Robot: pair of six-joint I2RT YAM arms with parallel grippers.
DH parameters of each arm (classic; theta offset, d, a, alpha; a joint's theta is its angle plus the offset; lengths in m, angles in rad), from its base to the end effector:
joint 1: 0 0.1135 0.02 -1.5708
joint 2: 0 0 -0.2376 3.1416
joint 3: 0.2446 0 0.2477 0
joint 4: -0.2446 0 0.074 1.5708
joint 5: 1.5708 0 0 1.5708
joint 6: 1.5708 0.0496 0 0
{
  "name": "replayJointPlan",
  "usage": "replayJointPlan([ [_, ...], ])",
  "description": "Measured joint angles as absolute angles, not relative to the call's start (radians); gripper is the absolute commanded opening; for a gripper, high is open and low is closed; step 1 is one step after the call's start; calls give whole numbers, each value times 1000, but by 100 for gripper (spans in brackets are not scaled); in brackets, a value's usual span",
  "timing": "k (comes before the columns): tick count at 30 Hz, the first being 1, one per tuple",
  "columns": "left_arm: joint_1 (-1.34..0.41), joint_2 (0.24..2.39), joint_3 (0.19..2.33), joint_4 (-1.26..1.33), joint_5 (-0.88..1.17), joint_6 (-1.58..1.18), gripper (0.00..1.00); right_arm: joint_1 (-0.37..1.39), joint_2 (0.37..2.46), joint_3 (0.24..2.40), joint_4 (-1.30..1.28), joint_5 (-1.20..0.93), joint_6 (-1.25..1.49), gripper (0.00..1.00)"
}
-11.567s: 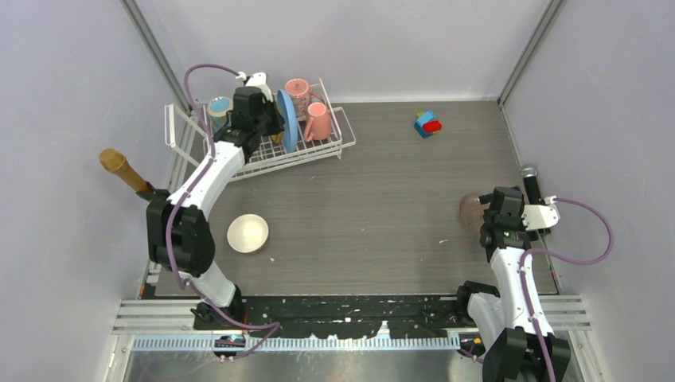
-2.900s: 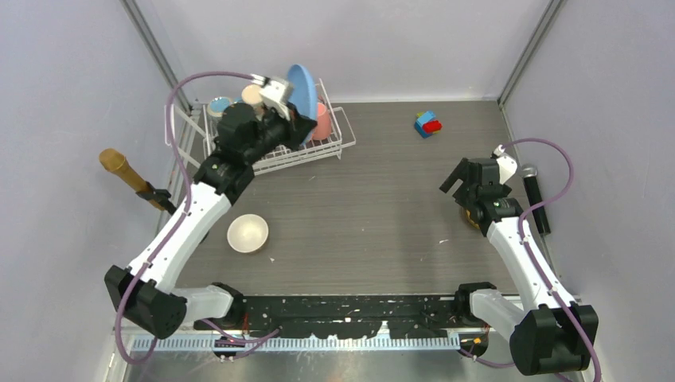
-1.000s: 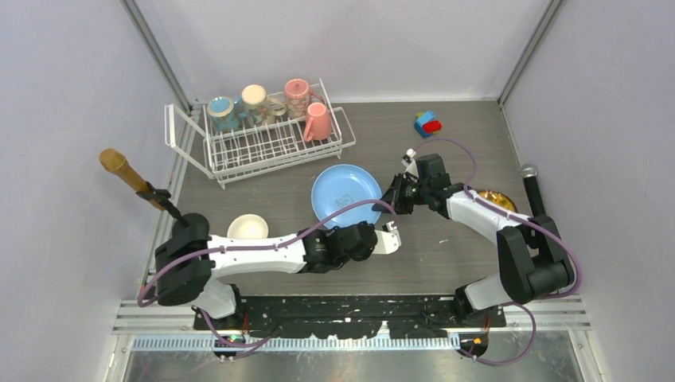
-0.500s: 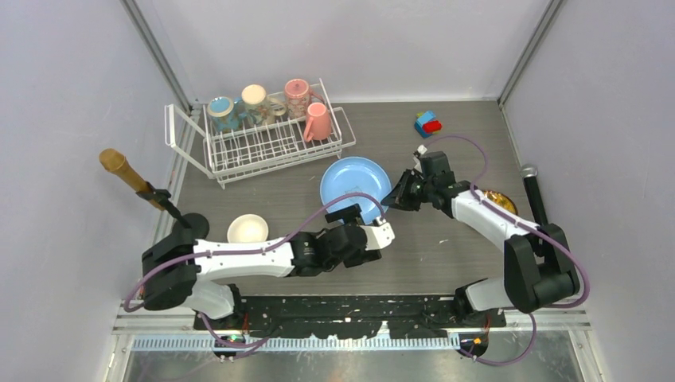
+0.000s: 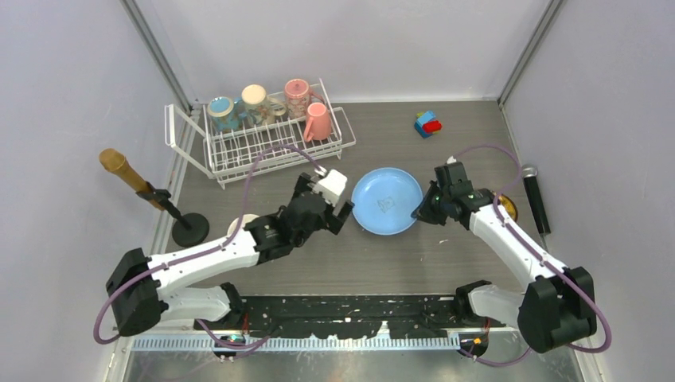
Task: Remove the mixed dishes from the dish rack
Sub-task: Place the plate at the center of the board.
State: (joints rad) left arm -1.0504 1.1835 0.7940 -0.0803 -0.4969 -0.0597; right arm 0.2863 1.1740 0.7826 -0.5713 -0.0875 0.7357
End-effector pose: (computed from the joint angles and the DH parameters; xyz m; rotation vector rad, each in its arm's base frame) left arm 0.1598 -0.2314 0.2445 0.6640 1.8719 -0.2117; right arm 0.2326 0.0730 0.1951 0.5462 2.5506 0.4998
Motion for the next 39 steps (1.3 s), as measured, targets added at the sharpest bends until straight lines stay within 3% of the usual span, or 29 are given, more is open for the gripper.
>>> replayJointPlan([
  [15, -787, 1204, 817, -105, -382, -286, 100, 235, 1095, 694, -869, 174, 856, 2],
  [19, -737, 1223, 817, -109, -346, -290, 100, 221, 1114, 718, -922, 256, 925, 8],
  [21, -718, 1224, 818, -109, -332, -292, 100, 217, 1133, 732, -943, 302, 962, 22],
  [25, -695, 1224, 818, -109, -309, -300, 100, 192, 1158, 737, -988, 403, 1003, 7],
  [29, -680, 1224, 818, -109, -290, -306, 100, 152, 1172, 737, -1014, 467, 1023, 18],
  [39, -651, 1224, 818, -101, -256, -311, 100, 95, 1258, 735, -993, 442, 991, 32],
])
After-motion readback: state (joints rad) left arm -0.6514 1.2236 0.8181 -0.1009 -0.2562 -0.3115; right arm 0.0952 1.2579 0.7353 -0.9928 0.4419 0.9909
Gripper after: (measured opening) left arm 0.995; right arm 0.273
